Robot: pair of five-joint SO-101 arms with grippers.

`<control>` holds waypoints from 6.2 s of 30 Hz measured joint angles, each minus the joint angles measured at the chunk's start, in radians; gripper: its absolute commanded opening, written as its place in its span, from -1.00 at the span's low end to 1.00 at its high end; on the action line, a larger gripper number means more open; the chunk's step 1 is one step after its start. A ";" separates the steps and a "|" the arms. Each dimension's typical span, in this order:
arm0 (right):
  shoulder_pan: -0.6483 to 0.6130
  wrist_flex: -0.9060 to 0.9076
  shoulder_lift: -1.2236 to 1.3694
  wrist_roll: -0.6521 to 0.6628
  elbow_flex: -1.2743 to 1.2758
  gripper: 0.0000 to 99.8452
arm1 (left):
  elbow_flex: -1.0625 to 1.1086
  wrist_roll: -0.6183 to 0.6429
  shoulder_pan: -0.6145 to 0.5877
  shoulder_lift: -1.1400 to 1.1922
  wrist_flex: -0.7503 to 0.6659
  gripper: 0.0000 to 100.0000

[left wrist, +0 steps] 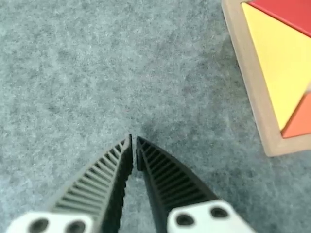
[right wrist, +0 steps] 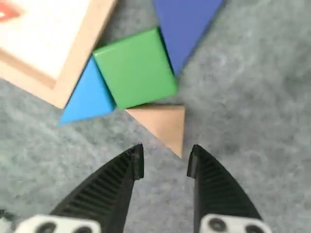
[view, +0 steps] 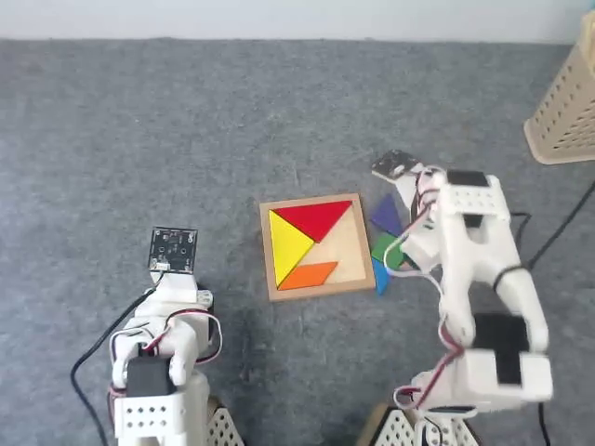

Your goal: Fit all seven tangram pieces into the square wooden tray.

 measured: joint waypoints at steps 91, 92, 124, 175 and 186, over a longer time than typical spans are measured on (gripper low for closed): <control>-0.439 -0.198 -0.017 -0.350 -0.044 -0.97 | 0.000 0.000 0.000 0.000 0.000 -0.97; -0.422 -0.196 -0.017 -0.361 -0.044 -0.97 | 0.000 0.000 0.000 0.000 0.000 -0.97; 0.175 -0.230 -1.005 -0.330 0.954 -0.99 | 0.000 -0.012 0.017 0.000 -0.005 -0.96; 0.175 -0.235 -1.005 -0.330 0.954 -0.99 | -1.588 -0.908 0.172 2.173 -0.066 -0.54; 0.175 -0.235 -1.005 -0.330 0.954 -0.99 | -1.725 -0.961 0.178 2.340 -0.066 -0.54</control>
